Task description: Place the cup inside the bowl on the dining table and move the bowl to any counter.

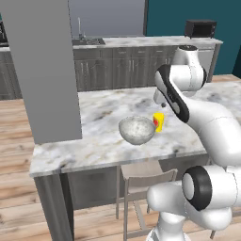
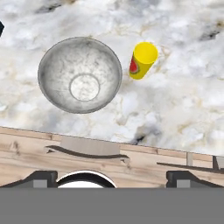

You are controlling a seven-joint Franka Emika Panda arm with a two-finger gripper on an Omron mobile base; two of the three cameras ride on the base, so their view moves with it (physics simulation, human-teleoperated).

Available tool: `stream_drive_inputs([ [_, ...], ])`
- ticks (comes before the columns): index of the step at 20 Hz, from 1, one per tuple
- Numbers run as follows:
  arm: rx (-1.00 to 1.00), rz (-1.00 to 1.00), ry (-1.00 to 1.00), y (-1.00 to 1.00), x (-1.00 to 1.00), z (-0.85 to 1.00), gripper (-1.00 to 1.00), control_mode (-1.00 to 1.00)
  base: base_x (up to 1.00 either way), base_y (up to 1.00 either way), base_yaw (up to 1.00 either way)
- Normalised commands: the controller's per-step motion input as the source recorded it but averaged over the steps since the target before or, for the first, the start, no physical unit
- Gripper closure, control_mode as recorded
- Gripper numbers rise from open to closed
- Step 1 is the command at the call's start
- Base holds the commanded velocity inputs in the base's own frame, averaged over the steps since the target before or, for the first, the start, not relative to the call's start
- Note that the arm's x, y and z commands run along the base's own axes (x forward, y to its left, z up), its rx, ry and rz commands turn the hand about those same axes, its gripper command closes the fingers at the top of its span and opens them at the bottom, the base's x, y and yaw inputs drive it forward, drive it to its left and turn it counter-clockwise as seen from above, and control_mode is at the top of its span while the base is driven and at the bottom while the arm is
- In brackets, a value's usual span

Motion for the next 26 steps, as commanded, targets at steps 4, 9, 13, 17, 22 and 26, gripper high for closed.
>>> stream_drive_inputs([
  [4,-0.02,0.0,0.0,-0.2,0.08,0.0,-1.0,-1.0,0.0,0.0,0.0],
  [9,-0.03,0.0,0.0,-0.19,0.1,0.0,-1.0,-1.0,0.0,0.0,0.0],
  [13,-0.01,0.0,0.0,-0.25,0.12,0.0,-1.0,-1.0,0.0,0.0,0.0],
  [17,0.0,0.0,0.0,-0.19,0.11,0.0,-1.0,-1.0,0.0,0.0,0.0],
  [22,0.0,0.0,0.0,-0.11,0.25,0.0,-1.0,-1.0,0.0,0.0,0.0],
  [26,0.0,0.0,0.0,-0.02,0.36,0.0,-1.0,-1.0,0.0,0.0,0.0],
])
